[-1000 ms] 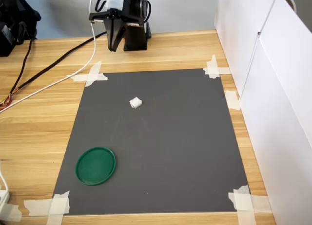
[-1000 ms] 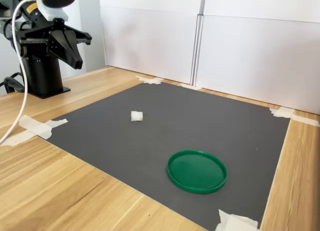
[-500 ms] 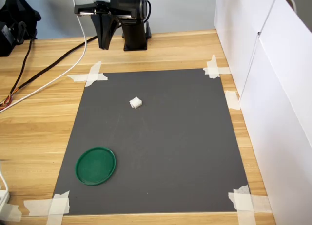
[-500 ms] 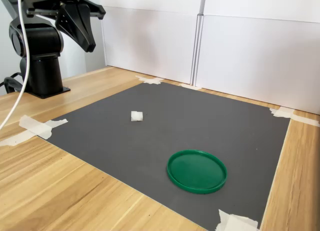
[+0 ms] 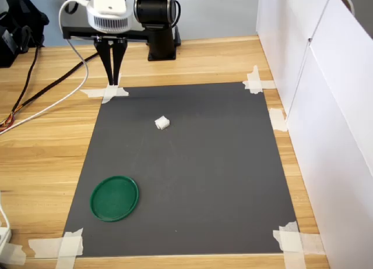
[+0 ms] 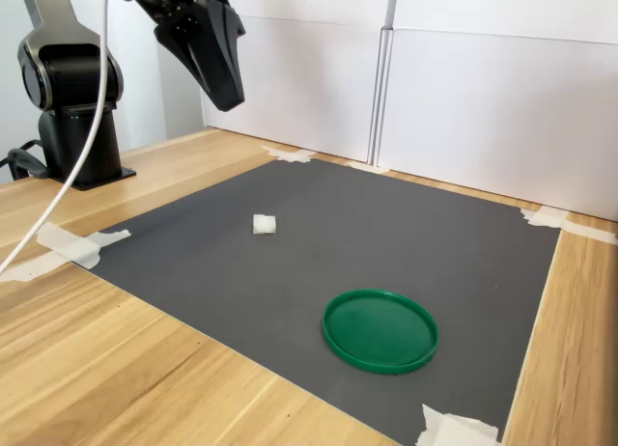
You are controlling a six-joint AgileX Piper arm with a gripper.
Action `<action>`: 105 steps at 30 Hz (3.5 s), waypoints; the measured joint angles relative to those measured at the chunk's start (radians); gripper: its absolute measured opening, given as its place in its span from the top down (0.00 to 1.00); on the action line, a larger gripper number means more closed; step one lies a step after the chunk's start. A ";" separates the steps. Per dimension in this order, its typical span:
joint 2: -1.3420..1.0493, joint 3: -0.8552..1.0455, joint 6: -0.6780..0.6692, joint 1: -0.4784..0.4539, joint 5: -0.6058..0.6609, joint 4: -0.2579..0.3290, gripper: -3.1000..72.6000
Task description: Grasp a white terminal and put it in the green lid.
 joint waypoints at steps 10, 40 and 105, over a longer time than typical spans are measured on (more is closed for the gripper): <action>0.080 -0.006 -0.156 0.185 0.061 -0.099 0.99; 0.128 -0.015 -0.401 0.309 0.231 -0.091 0.32; 0.485 -0.032 -0.513 0.222 0.065 -0.045 0.17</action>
